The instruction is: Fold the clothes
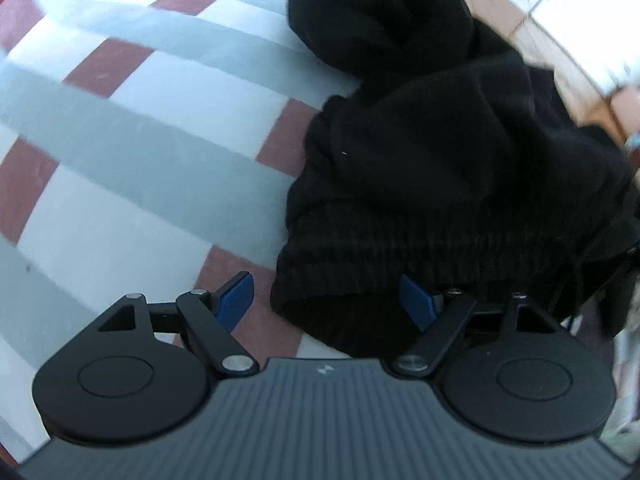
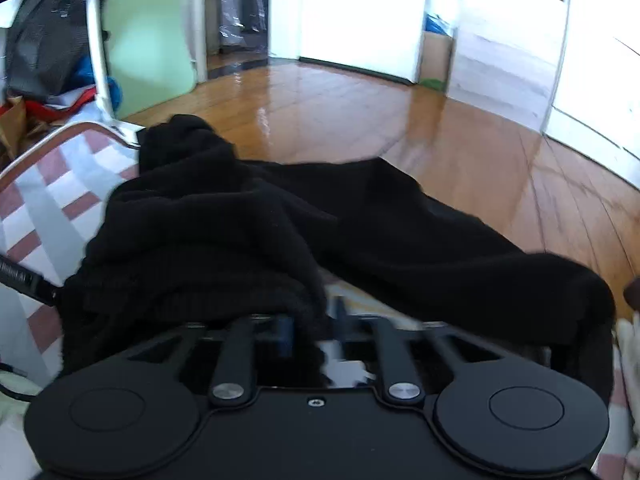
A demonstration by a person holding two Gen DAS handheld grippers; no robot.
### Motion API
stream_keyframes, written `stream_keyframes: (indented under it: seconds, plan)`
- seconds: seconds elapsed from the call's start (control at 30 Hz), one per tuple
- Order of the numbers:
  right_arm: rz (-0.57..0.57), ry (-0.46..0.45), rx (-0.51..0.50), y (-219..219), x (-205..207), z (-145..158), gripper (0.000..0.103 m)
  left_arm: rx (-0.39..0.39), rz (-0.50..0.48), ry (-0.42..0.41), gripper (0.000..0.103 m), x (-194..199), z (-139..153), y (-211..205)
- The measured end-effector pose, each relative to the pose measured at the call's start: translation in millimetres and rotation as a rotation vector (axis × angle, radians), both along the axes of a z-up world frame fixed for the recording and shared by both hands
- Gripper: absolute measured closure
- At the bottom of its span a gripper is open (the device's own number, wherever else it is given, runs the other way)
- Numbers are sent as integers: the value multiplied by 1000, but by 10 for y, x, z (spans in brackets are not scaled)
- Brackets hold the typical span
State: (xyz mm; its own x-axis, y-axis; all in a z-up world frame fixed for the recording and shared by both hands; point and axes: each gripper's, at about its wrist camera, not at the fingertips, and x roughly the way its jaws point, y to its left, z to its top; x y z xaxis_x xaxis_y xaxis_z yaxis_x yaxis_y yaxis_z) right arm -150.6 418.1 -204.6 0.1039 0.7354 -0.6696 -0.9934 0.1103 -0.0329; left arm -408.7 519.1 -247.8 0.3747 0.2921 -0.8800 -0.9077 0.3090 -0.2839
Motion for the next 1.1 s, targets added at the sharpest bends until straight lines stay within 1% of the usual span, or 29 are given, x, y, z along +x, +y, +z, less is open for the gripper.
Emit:
stream_keyframes:
  seconds: [0.03, 0.07, 0.1, 0.13, 0.2, 0.27, 0.3, 0.33, 0.37, 0.4, 0.43, 0.47, 0.5, 0.53, 0.57, 0.63, 0.7, 0.77, 0.8, 0.9, 0.97, 1.0, 1.03, 1.07, 1.1]
  plan:
    - [-1, 12, -7, 6, -4, -27, 51, 4, 10, 19, 10, 22, -31, 8]
    - [-4, 38, -27, -3, 9, -53, 48, 7, 22, 39, 7, 42, -62, 17]
    - [-12, 68, -56, -22, 34, -87, 40, 5, 39, 41, 7, 36, -85, 34]
    - [-19, 105, -95, -14, 46, -149, 36, 16, 42, 36, 6, 27, -85, 44]
    - [-24, 183, -176, 15, 67, -326, 36, 36, 19, 45, 7, 22, -79, 68]
    - [-29, 251, -239, 23, 79, -501, 36, 88, -16, 81, 15, 41, -47, 57]
    - [-32, 274, -246, 10, 68, -570, 36, 126, -54, 127, 30, 91, -17, 31]
    - [-24, 272, -241, 8, 41, -600, 35, 160, -100, 160, 57, 151, 14, -2]
    - [-10, 252, -232, 11, 5, -608, 35, 190, -153, 174, 63, 214, 49, -45]
    - [4, 232, -223, 15, -31, -616, 49, 221, -183, 193, 69, 252, 72, -79]
    - [21, 213, -212, 6, -44, -594, 84, 251, -212, 213, 79, 288, 94, -112]
    - [41, 196, -199, -11, -41, -550, 92, 258, -194, 215, 83, 256, 124, -91]
    - [61, 179, -187, -29, -37, -505, 92, 263, -171, 216, 87, 218, 153, -65]
    - [78, 189, -173, -50, -26, -443, 92, 266, -122, 195, 88, 120, 227, -15]
    - [93, 220, -157, -73, -9, -366, 92, 285, -83, 179, 89, 8, 315, 23]
    - [137, 289, -130, -111, 8, -205, 92, 372, -22, 205, 90, -217, 575, 103]
    - [245, 391, -123, -108, -59, -13, 91, 455, 9, 234, 91, -433, 876, 188]
    - [355, 445, -94, -72, -257, 176, 91, 531, 45, 246, 92, -653, 1204, 265]
    - [399, 478, -74, -40, -383, 265, 91, 573, 45, 254, 94, -743, 1357, 289]
    - [509, 590, -33, 110, -845, 531, 91, 718, 78, 332, 98, -999, 1850, 370]
    - [592, 635, -10, 220, -1219, 703, 91, 781, 119, 364, 99, -1166, 2145, 492]
    - [639, 679, -6, 284, -1424, 774, 91, 812, 140, 379, 99, -1249, 2293, 555]
    - [678, 722, -8, 359, -1623, 831, 91, 822, 166, 376, 99, -1316, 2394, 655]
    - [701, 746, -12, 445, -1817, 867, 91, 826, 183, 385, 99, -1383, 2458, 733]
    - [709, 750, -18, 542, -2038, 876, 90, 834, 194, 410, 98, -1392, 2496, 811]
